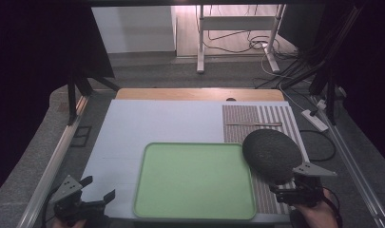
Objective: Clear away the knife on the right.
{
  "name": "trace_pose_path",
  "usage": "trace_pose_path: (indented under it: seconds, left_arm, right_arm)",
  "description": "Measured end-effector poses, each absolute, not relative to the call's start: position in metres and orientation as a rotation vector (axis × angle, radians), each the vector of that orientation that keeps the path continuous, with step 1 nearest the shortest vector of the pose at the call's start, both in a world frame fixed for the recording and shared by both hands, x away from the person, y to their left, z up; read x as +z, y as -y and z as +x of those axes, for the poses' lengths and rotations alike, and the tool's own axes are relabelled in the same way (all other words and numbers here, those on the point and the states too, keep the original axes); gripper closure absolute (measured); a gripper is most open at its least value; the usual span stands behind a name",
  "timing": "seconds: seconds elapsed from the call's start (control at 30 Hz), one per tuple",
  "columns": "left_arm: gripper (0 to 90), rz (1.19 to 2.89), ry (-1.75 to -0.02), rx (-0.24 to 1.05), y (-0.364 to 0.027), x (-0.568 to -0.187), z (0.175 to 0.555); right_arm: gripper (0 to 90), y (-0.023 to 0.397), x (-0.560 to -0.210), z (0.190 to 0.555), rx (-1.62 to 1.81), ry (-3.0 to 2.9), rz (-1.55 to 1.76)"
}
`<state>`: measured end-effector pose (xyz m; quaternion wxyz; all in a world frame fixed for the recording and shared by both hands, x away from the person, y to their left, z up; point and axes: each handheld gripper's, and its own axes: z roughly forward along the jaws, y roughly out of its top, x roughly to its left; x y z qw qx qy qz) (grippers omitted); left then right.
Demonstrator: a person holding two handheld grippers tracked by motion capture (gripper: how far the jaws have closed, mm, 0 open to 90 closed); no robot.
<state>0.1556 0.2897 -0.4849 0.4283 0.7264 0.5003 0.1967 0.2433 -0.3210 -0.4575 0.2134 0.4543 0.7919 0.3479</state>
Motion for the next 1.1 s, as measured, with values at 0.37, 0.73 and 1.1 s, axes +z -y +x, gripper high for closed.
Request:
trace_pose_path:
  seconds: [0.37,0.73,1.1]
  left_arm:
    - [2.9,1.809,-1.256,0.483,-0.291,-0.485,0.156]
    - [3.2,1.818,-1.258,0.485,-0.290,-0.485,0.156]
    - [3.3,1.825,-1.261,0.486,-0.289,-0.485,0.157]
  right_arm:
    - [0.0,0.318,-0.458,0.244,0.958,-2.244,1.231]
    - [0.0,0.318,-0.459,0.246,0.948,-2.261,1.235]
    - [0.0,0.312,-0.459,0.245,0.916,-2.303,1.181]
